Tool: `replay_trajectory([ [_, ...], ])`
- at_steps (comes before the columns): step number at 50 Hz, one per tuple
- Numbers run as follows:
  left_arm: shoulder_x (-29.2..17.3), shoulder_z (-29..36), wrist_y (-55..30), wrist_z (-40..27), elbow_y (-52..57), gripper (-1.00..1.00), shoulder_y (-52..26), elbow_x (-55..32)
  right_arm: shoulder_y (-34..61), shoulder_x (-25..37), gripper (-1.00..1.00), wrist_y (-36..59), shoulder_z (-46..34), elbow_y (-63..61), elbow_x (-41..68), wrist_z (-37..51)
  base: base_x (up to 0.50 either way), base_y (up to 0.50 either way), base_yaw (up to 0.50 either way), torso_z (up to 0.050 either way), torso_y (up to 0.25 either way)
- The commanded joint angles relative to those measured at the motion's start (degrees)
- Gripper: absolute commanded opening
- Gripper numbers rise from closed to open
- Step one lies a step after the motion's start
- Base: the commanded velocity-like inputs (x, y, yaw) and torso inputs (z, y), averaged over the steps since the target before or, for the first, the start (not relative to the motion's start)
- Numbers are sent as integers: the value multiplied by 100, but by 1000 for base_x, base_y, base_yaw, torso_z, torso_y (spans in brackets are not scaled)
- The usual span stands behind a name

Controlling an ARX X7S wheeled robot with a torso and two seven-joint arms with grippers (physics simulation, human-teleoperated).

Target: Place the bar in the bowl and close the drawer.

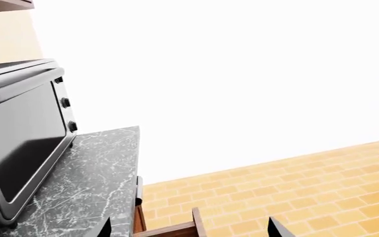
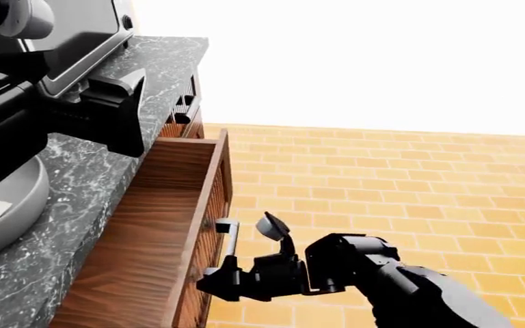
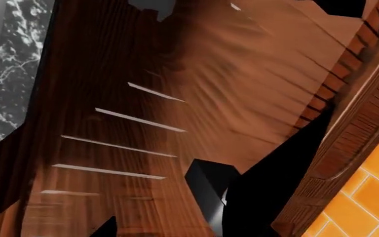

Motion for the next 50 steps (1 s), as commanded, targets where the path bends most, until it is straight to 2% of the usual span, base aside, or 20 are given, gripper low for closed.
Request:
replay_trajectory([
  [1, -24, -12, 15, 74, -12, 100, 56, 79, 435, -433, 100, -211, -992, -157, 2212, -697, 0, 0, 0, 0, 0],
  [6, -67, -26, 37, 71, 6, 100, 88, 78, 533, -373, 100, -233, -1162, -83, 2405, -832, 0, 0, 0, 2, 4],
  [17, -98, -40, 81, 110, 32, 100, 179, 147, 175, 970, 100, -613, -861, -1965, 2596, 19, 0, 0, 0, 1, 3],
  [33, -19, 59, 115, 105, -35, 100, 258, 338, -623, 4108, 100, -1742, 49, -5237, 3085, 1089, 0, 0, 0, 1, 0],
  [42, 158, 353, 57, -232, -99, 100, 126, 425, -1664, 5373, 100, -3026, 364, -6059, 2855, 688, 0, 0, 0, 0, 0],
  [50, 405, 706, -20, -628, -182, 100, -90, 352, -2862, 6031, 100, -4313, 563, -6004, 3238, -236, 0, 0, 0, 0, 0],
])
